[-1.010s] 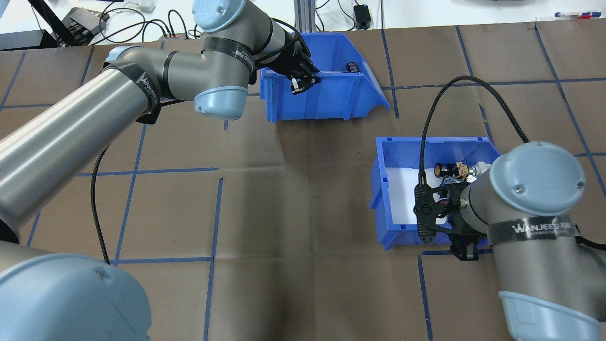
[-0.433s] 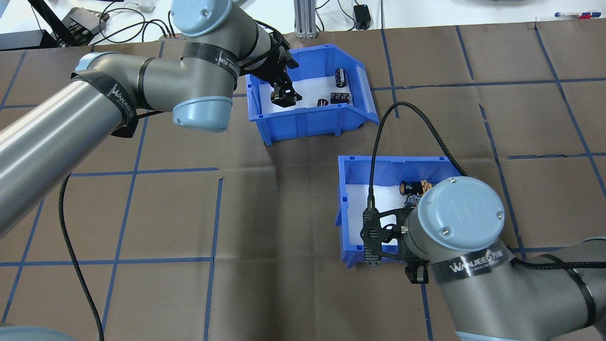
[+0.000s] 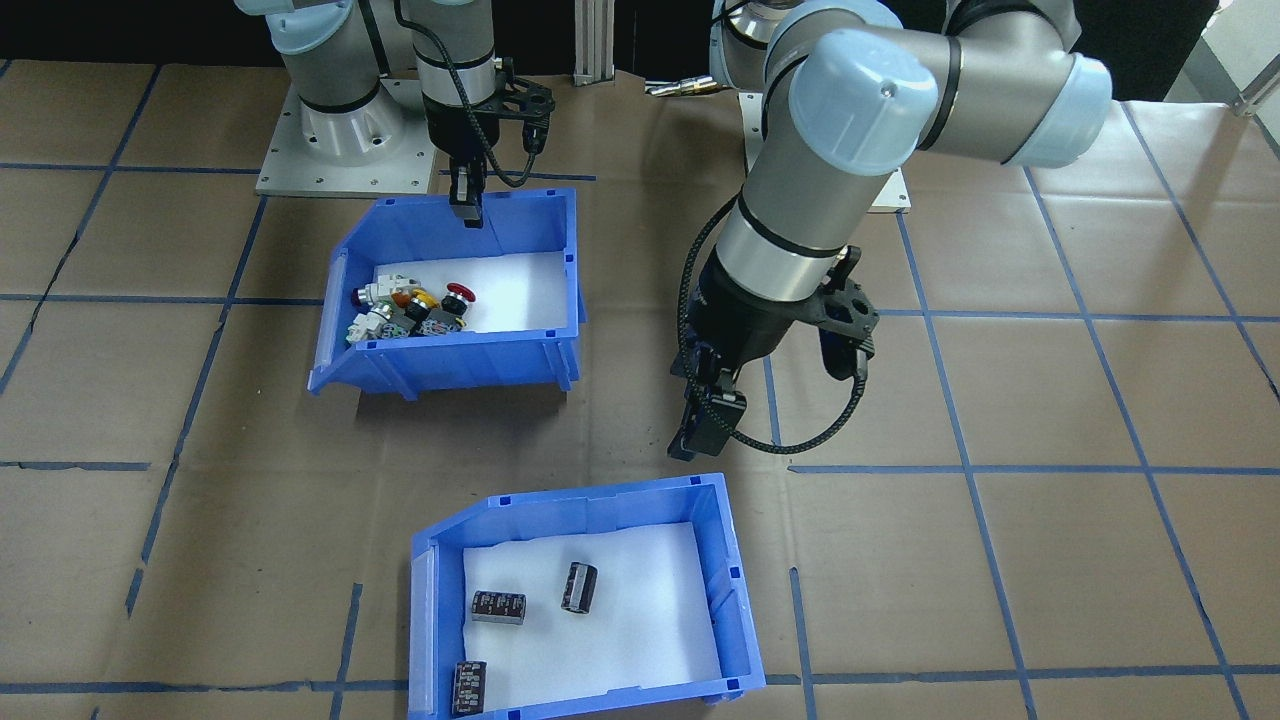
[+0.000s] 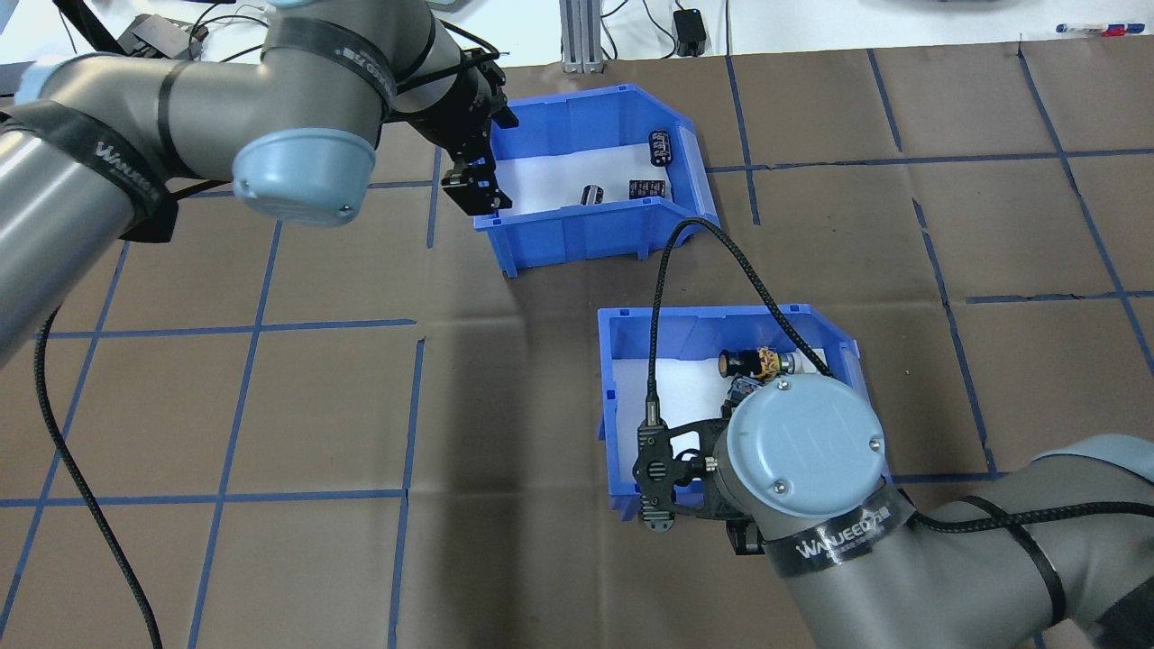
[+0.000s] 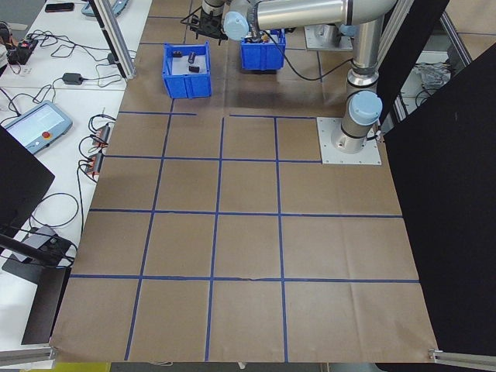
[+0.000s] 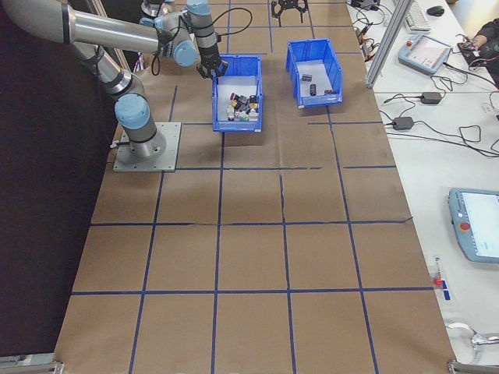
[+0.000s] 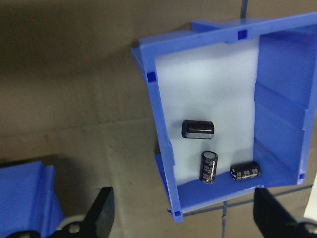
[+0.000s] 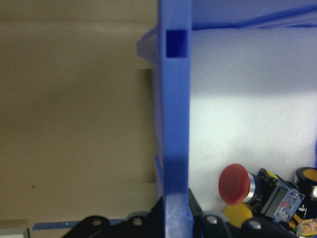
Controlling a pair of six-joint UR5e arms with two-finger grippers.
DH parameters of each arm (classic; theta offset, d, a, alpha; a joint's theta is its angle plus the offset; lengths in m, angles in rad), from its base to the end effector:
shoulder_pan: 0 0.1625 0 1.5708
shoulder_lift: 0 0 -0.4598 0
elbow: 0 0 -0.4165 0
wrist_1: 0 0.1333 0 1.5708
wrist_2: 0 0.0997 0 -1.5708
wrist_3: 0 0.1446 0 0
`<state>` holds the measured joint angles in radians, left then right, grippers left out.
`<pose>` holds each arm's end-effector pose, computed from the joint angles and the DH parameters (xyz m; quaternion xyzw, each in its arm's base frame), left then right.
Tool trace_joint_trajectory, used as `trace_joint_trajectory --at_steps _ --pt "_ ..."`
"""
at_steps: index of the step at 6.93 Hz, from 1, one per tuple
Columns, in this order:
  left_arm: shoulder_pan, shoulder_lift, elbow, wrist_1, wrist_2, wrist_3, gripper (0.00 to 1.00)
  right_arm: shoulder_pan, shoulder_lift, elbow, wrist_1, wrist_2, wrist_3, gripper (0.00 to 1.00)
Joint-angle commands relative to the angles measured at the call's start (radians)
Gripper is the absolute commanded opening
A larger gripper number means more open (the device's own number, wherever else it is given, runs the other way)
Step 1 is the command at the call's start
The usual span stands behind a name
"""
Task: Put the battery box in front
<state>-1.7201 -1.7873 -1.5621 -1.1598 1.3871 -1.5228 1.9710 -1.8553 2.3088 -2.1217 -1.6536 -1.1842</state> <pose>-0.2520 -0.6019 0.4065 0.6209 -0.7720 0.0000 0.1361 0.2515 -0.2830 0.2876 0.7090 -0.7023 0.0292 0.0568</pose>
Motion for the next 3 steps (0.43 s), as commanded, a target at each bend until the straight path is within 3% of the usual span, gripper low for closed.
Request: trace_joint_trajectory --at_steps 1,3 --pt "0.055 0.092 -0.001 -0.241 0.091 0.453 0.99 0.049 0.043 -0.052 -0.003 0.000 0.056 0.00" --pt "0.080 0.184 -0.036 -0.375 0.188 0.753 0.99 0.138 0.141 -0.116 -0.006 -0.047 0.133 0.00"
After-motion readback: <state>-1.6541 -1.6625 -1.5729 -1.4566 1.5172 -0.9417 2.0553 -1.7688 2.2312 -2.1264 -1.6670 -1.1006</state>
